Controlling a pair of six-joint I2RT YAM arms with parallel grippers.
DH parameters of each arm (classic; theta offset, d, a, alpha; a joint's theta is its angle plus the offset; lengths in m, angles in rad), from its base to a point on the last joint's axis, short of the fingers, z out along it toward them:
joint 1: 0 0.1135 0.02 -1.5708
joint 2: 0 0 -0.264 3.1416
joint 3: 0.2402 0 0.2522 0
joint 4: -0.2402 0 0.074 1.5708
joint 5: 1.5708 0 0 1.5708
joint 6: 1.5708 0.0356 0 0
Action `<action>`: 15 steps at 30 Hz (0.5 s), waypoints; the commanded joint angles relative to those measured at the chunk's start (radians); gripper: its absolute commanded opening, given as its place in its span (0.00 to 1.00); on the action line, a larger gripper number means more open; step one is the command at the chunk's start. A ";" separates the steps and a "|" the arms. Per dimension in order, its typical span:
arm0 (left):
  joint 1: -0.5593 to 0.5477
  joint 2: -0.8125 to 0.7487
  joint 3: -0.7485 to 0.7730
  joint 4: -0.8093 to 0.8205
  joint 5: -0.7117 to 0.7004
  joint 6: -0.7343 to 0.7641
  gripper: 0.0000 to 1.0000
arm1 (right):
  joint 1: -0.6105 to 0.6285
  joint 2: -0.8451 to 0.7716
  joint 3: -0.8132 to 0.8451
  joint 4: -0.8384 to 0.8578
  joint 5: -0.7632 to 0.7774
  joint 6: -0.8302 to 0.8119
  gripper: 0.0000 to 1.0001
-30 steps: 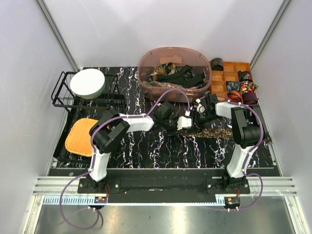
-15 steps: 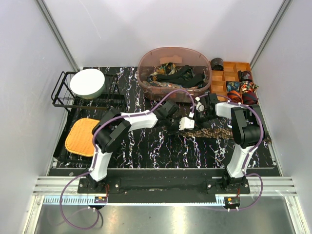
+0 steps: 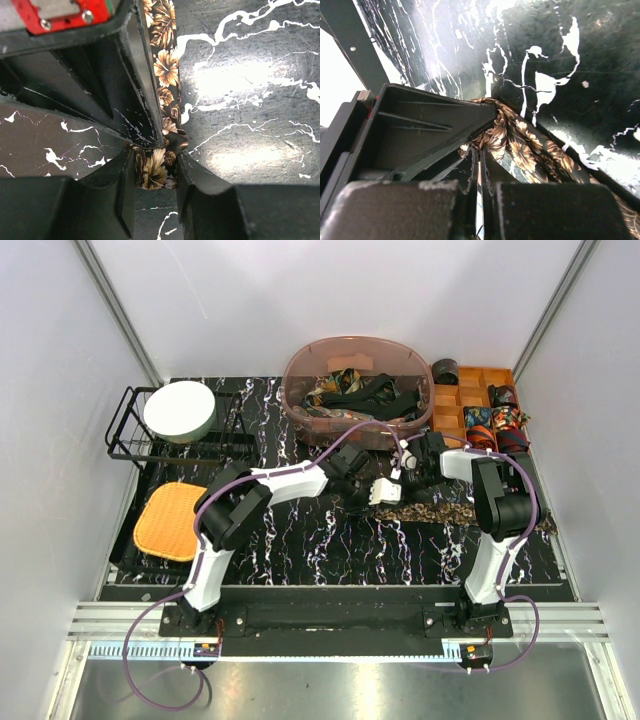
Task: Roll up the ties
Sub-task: Roll the tie at the center of the board.
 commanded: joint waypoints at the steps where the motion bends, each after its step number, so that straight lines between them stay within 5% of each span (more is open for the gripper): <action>1: 0.022 0.109 -0.058 -0.207 -0.030 -0.026 0.43 | -0.011 0.063 0.016 -0.050 0.143 -0.027 0.00; 4: 0.046 0.104 -0.064 -0.133 0.024 -0.094 0.55 | -0.012 0.077 0.029 -0.080 0.207 -0.044 0.00; 15: 0.063 0.058 -0.246 0.314 0.199 -0.276 0.70 | -0.012 0.146 0.089 -0.152 0.318 -0.076 0.00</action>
